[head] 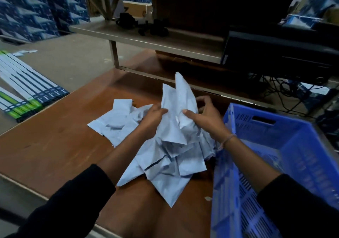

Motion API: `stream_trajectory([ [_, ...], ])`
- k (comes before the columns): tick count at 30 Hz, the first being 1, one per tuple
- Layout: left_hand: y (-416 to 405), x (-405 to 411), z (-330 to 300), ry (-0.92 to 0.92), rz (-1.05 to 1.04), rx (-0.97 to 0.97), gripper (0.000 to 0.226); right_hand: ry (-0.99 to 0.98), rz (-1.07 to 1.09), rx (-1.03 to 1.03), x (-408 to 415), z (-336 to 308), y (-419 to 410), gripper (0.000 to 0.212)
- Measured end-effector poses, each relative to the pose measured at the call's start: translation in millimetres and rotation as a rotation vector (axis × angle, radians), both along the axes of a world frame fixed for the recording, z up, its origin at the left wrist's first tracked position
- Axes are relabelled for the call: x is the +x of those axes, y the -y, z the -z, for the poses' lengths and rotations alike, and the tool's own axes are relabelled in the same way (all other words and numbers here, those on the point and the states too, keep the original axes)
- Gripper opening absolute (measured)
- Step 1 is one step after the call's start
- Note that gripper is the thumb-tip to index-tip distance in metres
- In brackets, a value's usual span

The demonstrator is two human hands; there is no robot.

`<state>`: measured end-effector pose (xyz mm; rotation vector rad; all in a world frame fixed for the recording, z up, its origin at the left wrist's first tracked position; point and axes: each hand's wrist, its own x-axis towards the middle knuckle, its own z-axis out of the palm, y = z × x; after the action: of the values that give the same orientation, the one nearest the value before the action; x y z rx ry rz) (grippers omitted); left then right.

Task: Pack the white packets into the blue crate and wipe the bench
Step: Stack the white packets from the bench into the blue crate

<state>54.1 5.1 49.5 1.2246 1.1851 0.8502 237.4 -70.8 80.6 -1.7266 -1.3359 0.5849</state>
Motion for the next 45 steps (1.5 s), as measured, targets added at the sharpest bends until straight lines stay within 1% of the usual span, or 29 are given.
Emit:
stream_trajectory([
  [1,1.7,8.9,-1.4,0.028,0.027,-0.036,0.041,0.069,-0.010,0.031,-1.8,3.7,2.4,0.057],
  [2,4.9,15.1,-3.7,0.049,0.053,-0.061,0.040,0.133,-0.009,0.059,-3.3,6.5,4.6,0.053],
  [3,6.3,22.1,-5.9,0.086,0.076,-0.073,0.037,0.181,0.002,0.067,-2.3,8.5,6.4,0.047],
  [4,11.3,27.2,-8.5,0.137,0.088,-0.079,0.034,0.187,0.005,0.059,-0.5,8.0,9.2,0.040],
  [5,15.4,32.4,-10.0,0.210,0.088,-0.089,0.032,0.172,-0.003,0.044,3.5,7.9,11.0,0.036],
  [7,21.6,39.5,-10.9,0.266,0.099,-0.086,0.037,0.125,-0.031,0.029,13.6,7.7,14.5,0.035],
  [8,23.8,41.0,-9.2,0.246,0.124,-0.052,0.036,0.081,-0.051,0.027,18.6,7.7,15.8,0.034],
  [10,26.0,41.8,-6.8,0.160,0.212,0.035,0.024,-0.069,-0.097,0.002,27.2,7.3,19.2,0.034],
  [11,26.9,40.1,-6.4,0.113,0.258,0.081,0.031,-0.143,-0.121,-0.022,31.2,7.0,21.3,0.034],
  [13,25.1,37.8,-5.7,0.012,0.348,0.170,0.071,-0.235,-0.150,-0.068,41.3,5.9,24.7,0.037],
  [14,26.5,36.6,-7.8,-0.044,0.378,0.224,0.080,-0.256,-0.156,-0.079,46.3,4.6,26.7,0.038],
  [15,28.0,37.1,-13.0,-0.098,0.415,0.291,0.084,-0.252,-0.155,-0.080,50.7,4.1,28.3,0.037],
  [16,29.2,37.4,-20.0,-0.157,0.444,0.368,0.085,-0.198,-0.137,-0.058,55.7,4.0,30.0,0.034],
  [17,28.9,38.7,-27.4,-0.256,0.462,0.453,0.088,-0.090,-0.092,-0.004,60.1,2.7,31.5,0.031],
  [18,28.4,39.2,-34.9,-0.369,0.482,0.543,0.091,0.046,-0.026,0.074,63.4,0.1,34.0,0.033],
  [20,26.7,44.4,-47.1,-0.583,0.524,0.694,0.097,0.330,0.101,0.285,72.1,-7.1,39.8,0.054],
  [22,27.4,53.4,-57.9,-0.753,0.587,0.797,0.096,0.602,0.148,0.430,84.2,-20.0,46.4,0.077],
  [23,27.9,59.3,-63.1,-0.793,0.632,0.847,0.095,0.722,0.133,0.458,92.2,-25.4,47.7,0.087],
  [25,28.7,73.7,-72.2,-0.850,0.711,0.944,0.095,0.942,0.101,0.417,107.4,-34.4,51.1,0.101],
  [26,29.5,81.6,-76.5,-0.884,0.726,0.996,0.094,1.030,0.093,0.378,115.8,-37.1,52.4,0.103],
  [27,30.9,90.5,-80.5,-0.917,0.724,1.045,0.091,1.089,0.085,0.346,124.3,-39.8,54.1,0.100],
  [31,38.9,129.4,-91.7,-0.917,0.680,1.221,0.073,1.207,0.186,0.333,161.0,-42.5,73.4,0.056],
  [33,44.5,149.5,-94.1,-0.925,0.656,1.283,0.069,1.211,0.232,0.332,181.6,-42.3,88.4,0.047],
  [35,51.5,173.2,-93.2,-0.942,0.643,1.314,0.065,1.223,0.273,0.299,204.6,-40.2,104.6,0.044],
  [37,60.0,198.4,-88.3,-0.929,0.664,1.373,0.060,1.267,0.300,0.221,229.7,-36.1,120.5,0.045],
  [39,67.0,224.0,-79.3,-0.905,0.701,1.414,0.056,1.300,0.299,0.101,251.8,-30.2,134.4,0.046],
  [41,73.2,248.8,-66.9,-0.892,0.734,1.396,0.052,1.286,0.260,-0.027,270.2,-21.9,143.4,0.047],
  [43,78.1,272.5,-50.9,-0.952,0.746,1.351,0.049,1.232,0.215,-0.176,281.9,-11.3,147.2,0.044],
  [45,78.2,294.0,-31.8,-1.068,0.762,1.340,0.045,1.154,0.172,-0.305,288.3,5.7,146.6,0.043],
])
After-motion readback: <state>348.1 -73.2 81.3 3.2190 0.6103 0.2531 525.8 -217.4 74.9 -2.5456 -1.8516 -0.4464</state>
